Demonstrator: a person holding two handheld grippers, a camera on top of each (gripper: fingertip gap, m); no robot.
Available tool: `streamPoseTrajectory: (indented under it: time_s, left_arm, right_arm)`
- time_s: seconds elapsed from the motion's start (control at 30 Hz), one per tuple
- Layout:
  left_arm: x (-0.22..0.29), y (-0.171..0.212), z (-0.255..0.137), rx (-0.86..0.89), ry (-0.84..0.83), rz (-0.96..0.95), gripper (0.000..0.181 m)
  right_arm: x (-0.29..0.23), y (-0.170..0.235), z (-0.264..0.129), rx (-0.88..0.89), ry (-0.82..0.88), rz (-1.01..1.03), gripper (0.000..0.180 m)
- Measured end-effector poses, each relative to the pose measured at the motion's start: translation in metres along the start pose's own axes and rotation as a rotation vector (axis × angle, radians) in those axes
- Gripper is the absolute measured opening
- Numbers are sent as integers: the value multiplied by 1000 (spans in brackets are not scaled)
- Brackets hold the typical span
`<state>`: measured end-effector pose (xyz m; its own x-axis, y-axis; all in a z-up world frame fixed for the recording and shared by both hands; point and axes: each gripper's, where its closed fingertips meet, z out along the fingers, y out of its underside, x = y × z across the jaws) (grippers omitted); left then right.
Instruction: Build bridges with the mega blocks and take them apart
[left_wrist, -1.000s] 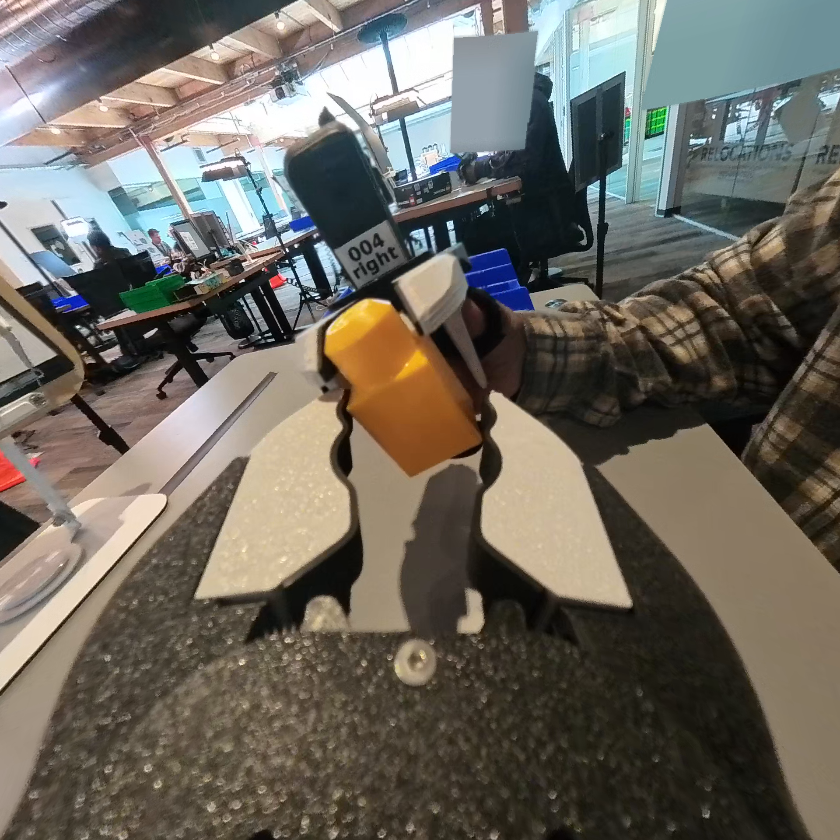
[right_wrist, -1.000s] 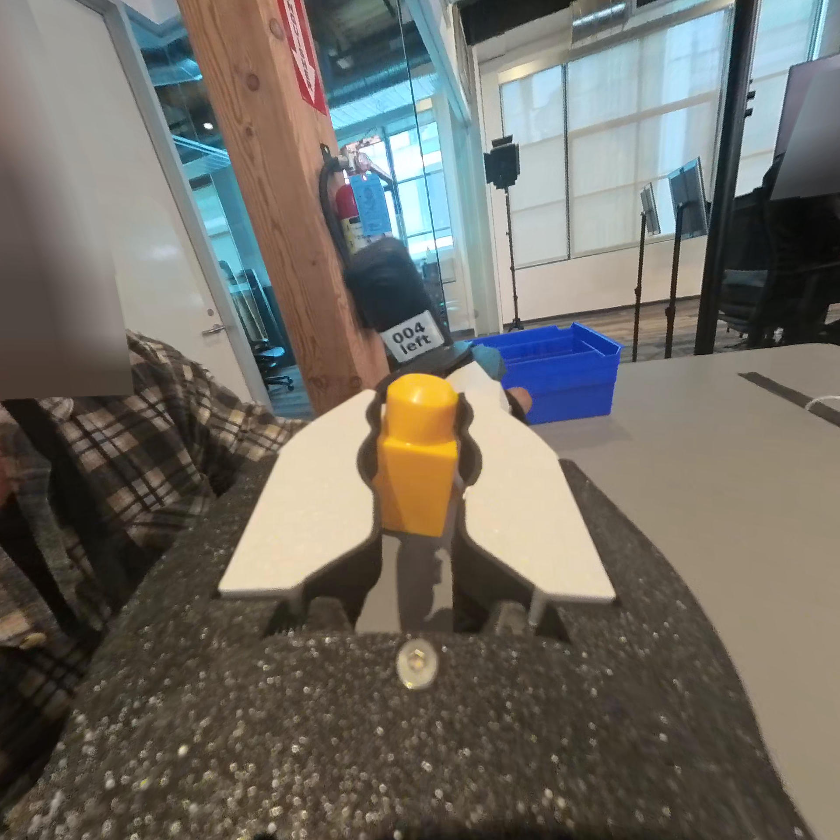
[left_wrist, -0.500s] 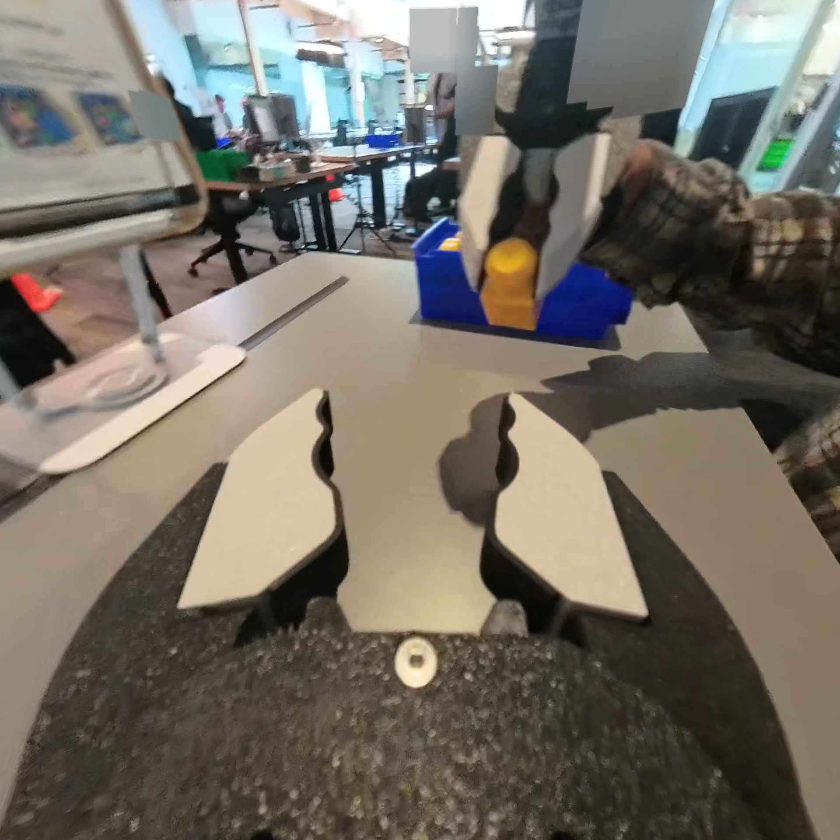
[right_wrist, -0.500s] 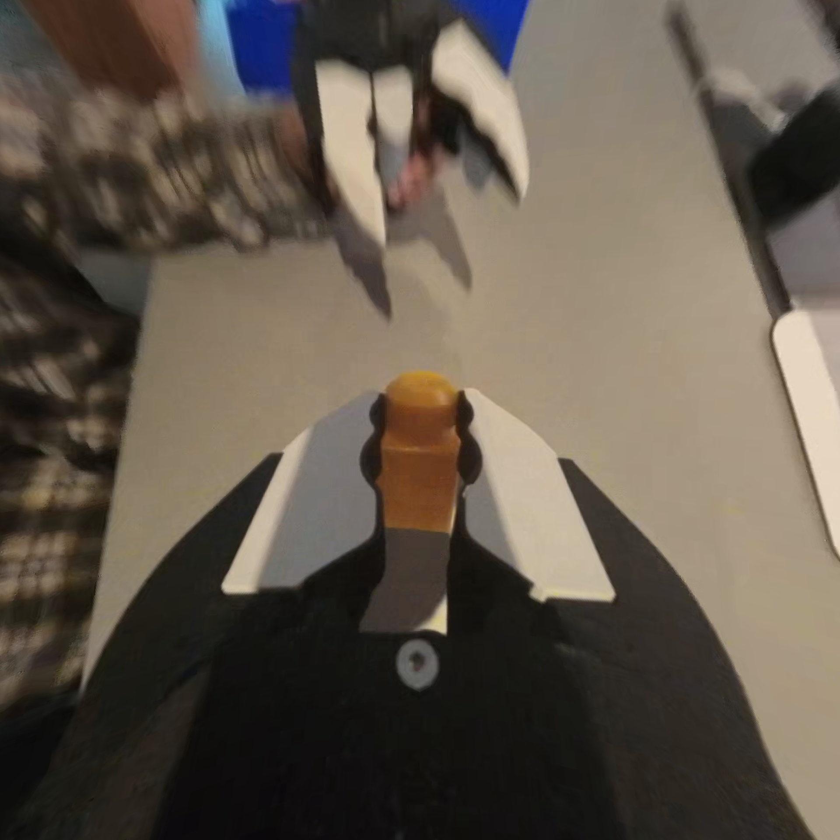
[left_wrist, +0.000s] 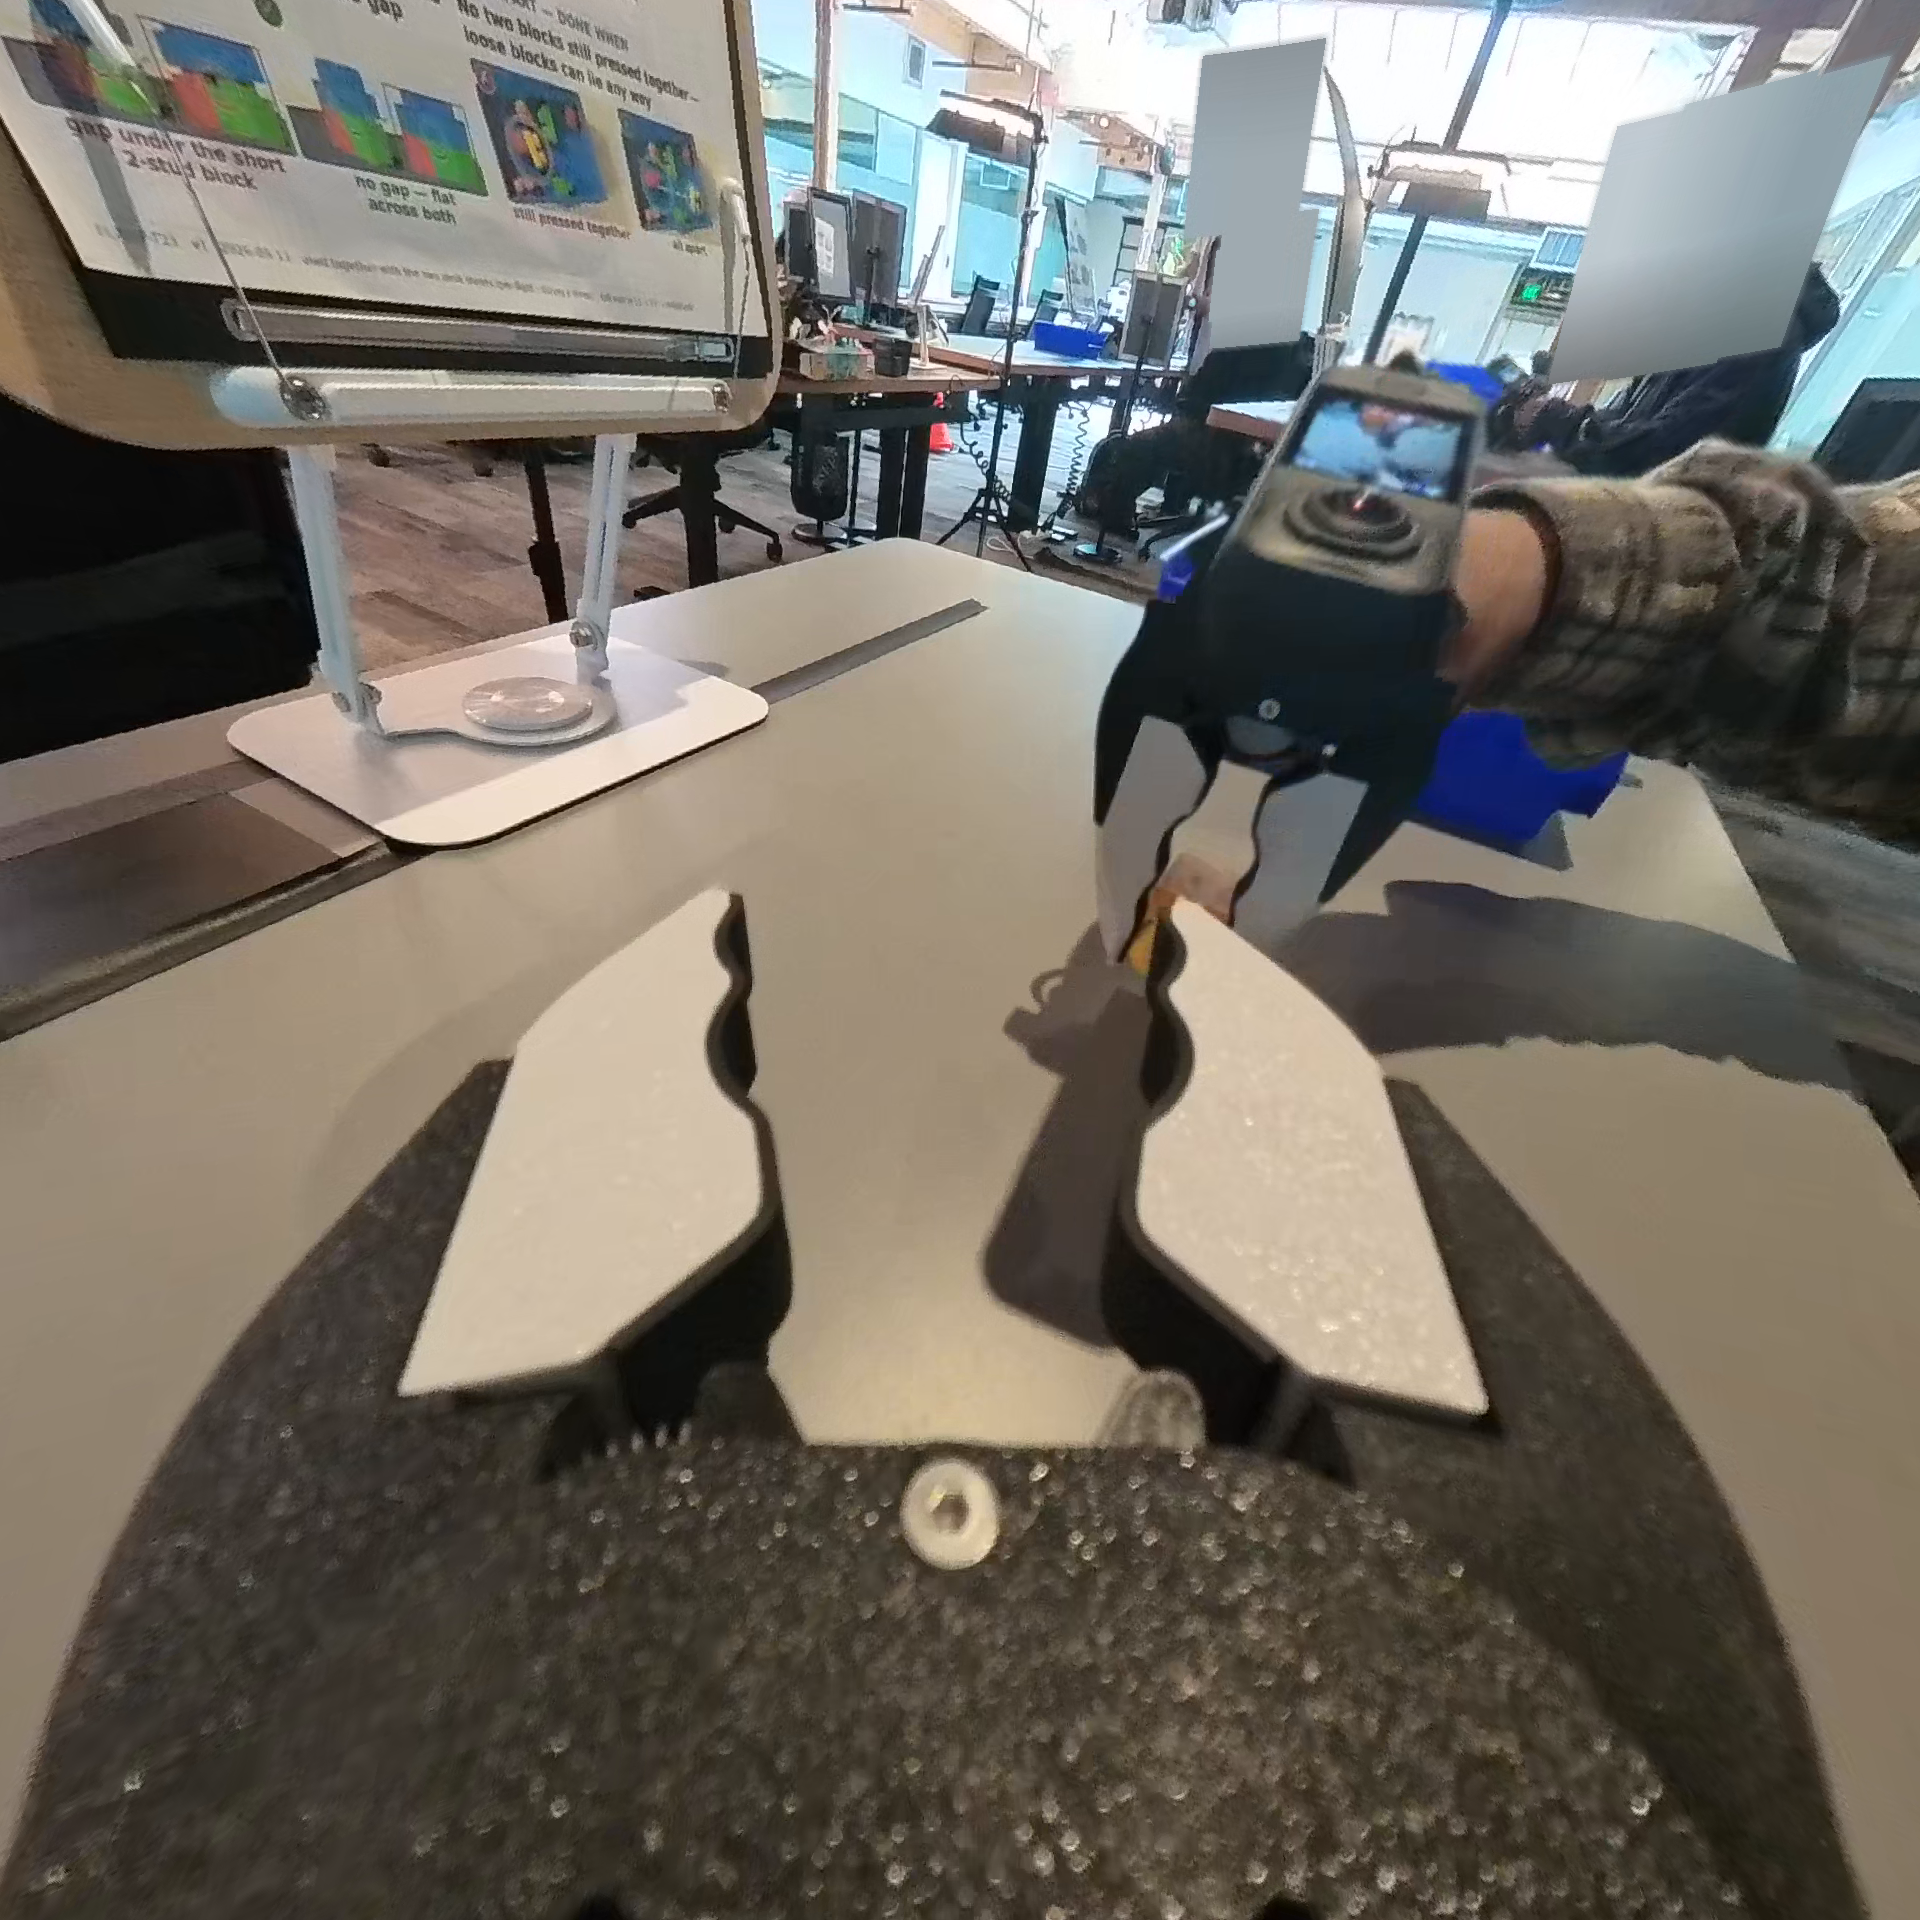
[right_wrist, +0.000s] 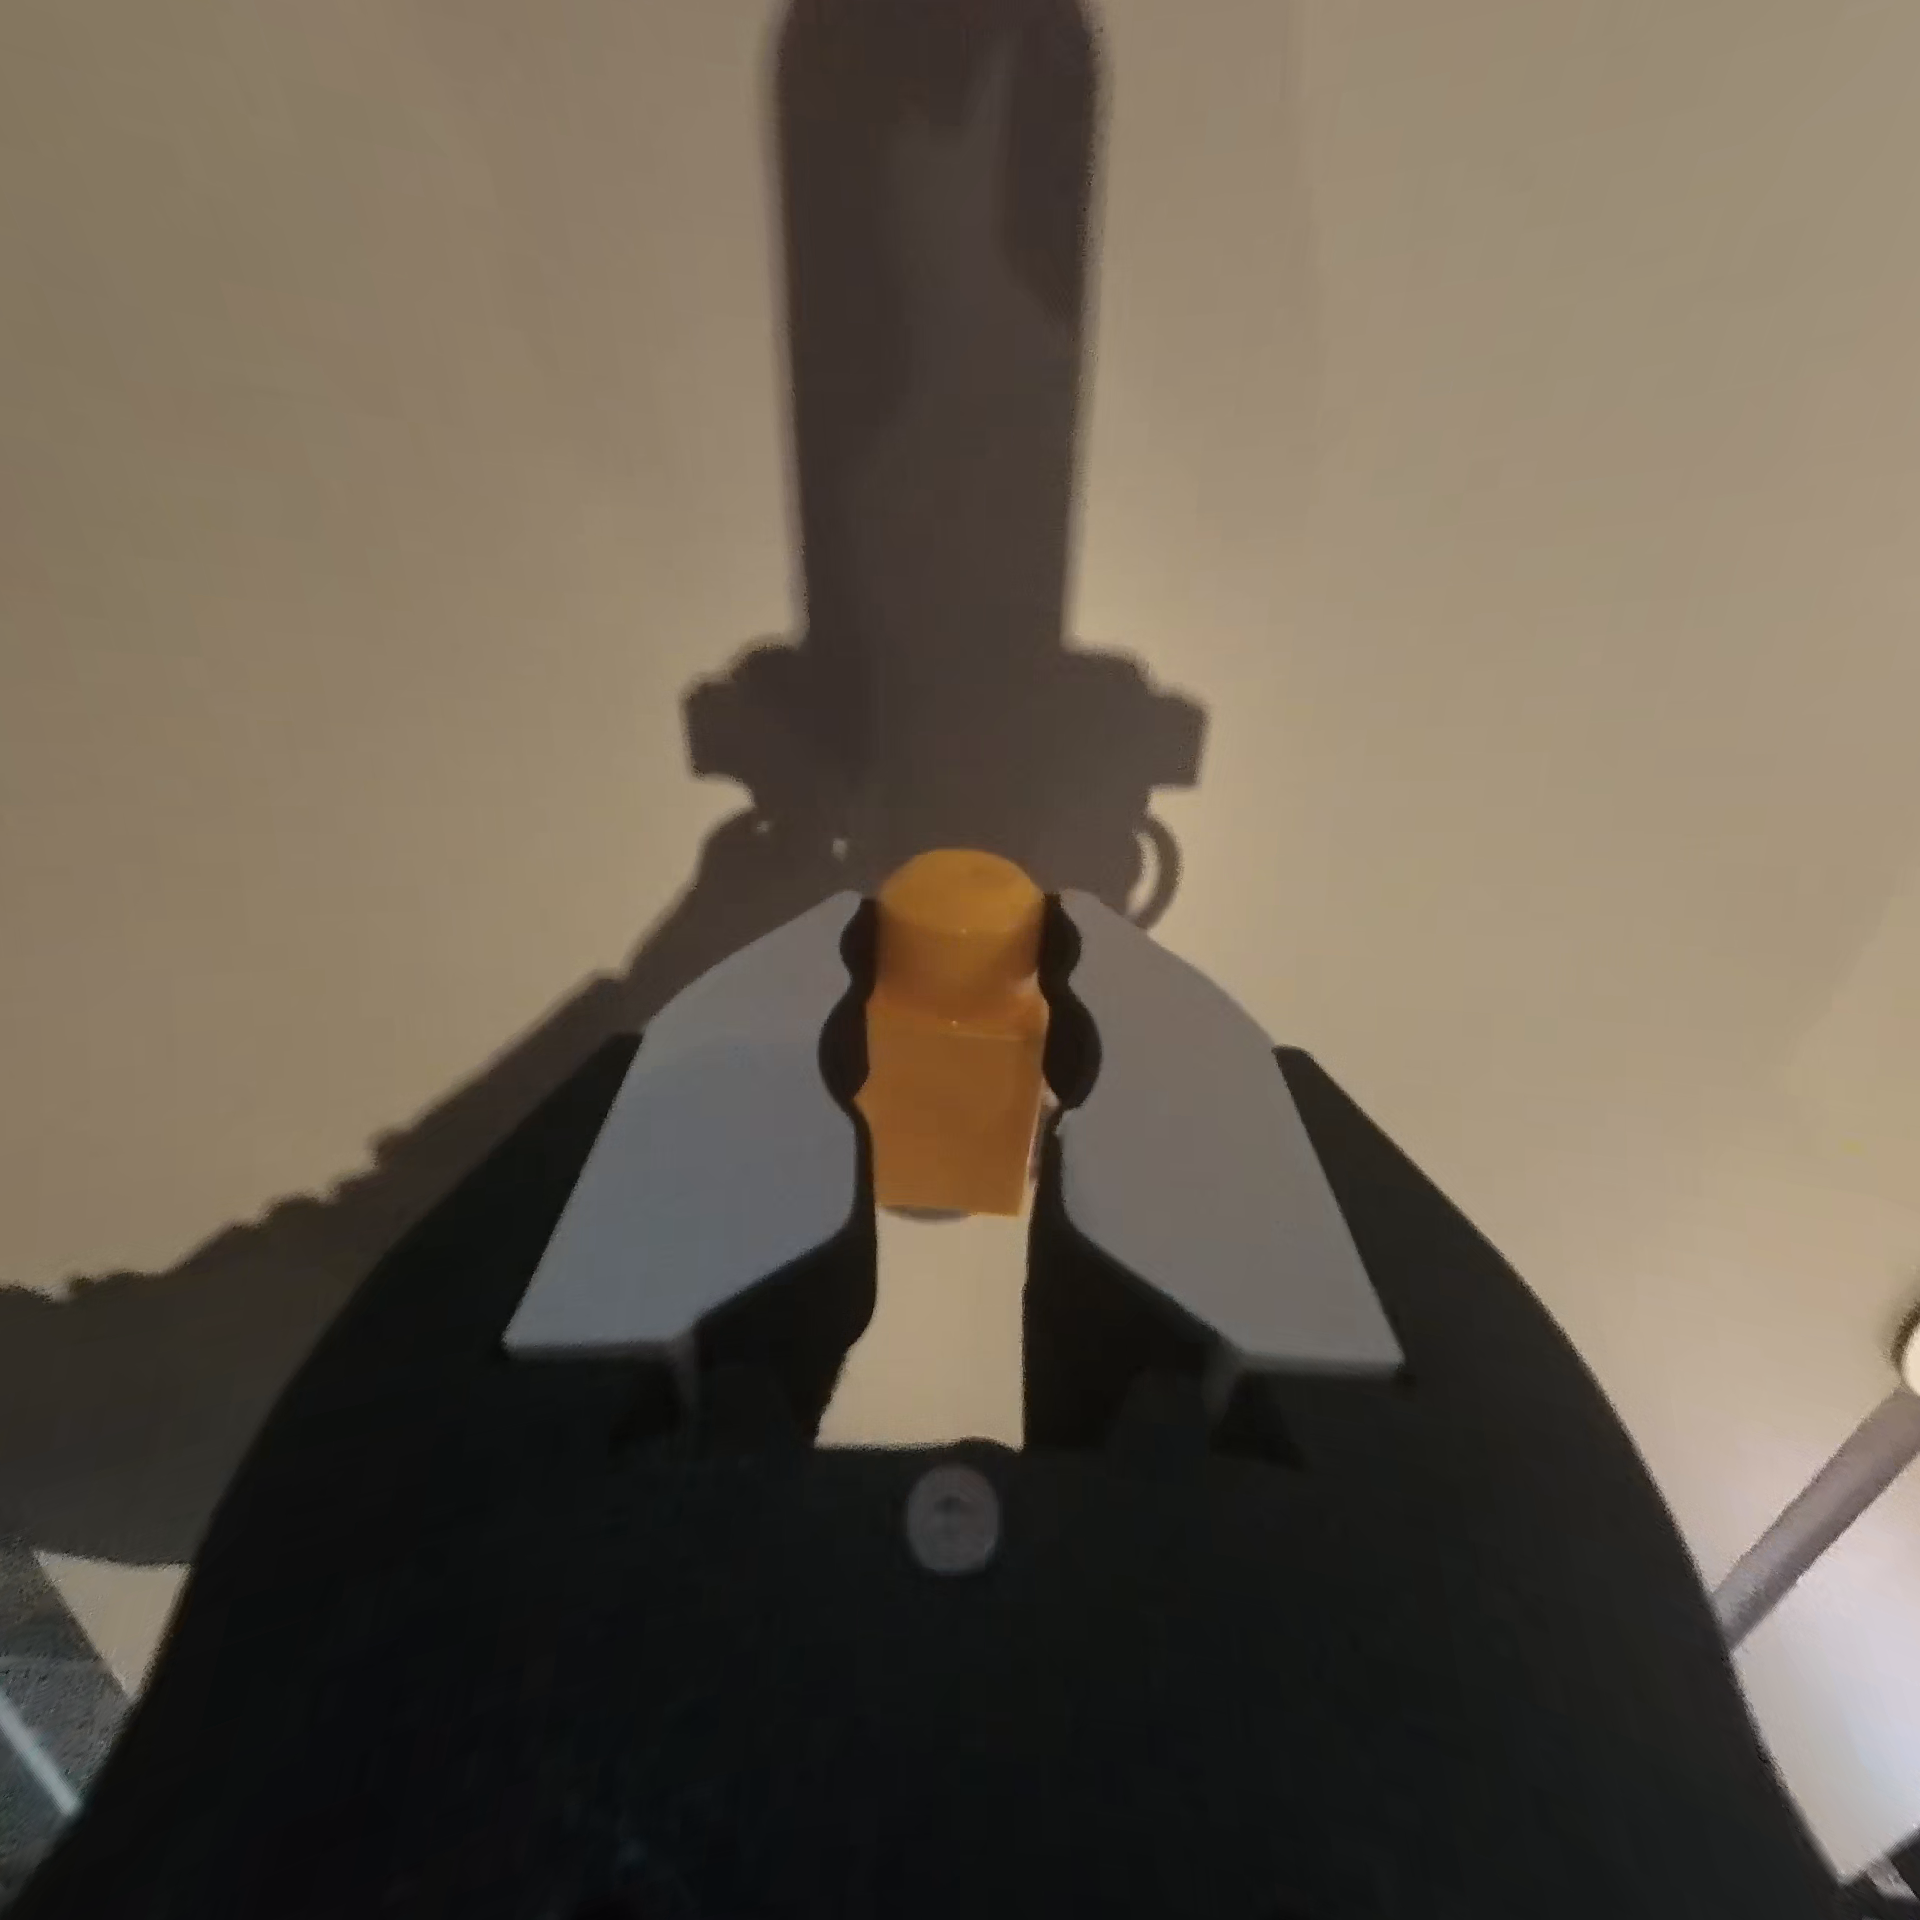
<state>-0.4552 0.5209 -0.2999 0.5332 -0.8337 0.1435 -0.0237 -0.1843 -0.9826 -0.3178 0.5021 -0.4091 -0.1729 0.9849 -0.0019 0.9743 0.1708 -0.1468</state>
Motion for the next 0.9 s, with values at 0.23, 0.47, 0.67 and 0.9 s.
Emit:
streamPoseTrajectory:
  time_s: [0.23,0.47,0.67,0.9]
  left_arm:
    - [1,-1,0,0,7,2,72]
    - [-2,-1,-1,7,7,-11,72]
    - [-1,2,1,-3,7,-8,72]
    - [1,9,8,-41,3,2,72]
  right_arm:
    - [1,0,19,-19,-32,-14,30]
    - [4,-8,5,90,-4,-17,62]
    - [-8,-23,-91,652,182,100,99]
    - [-45,35,-100,1083,346,379,114]
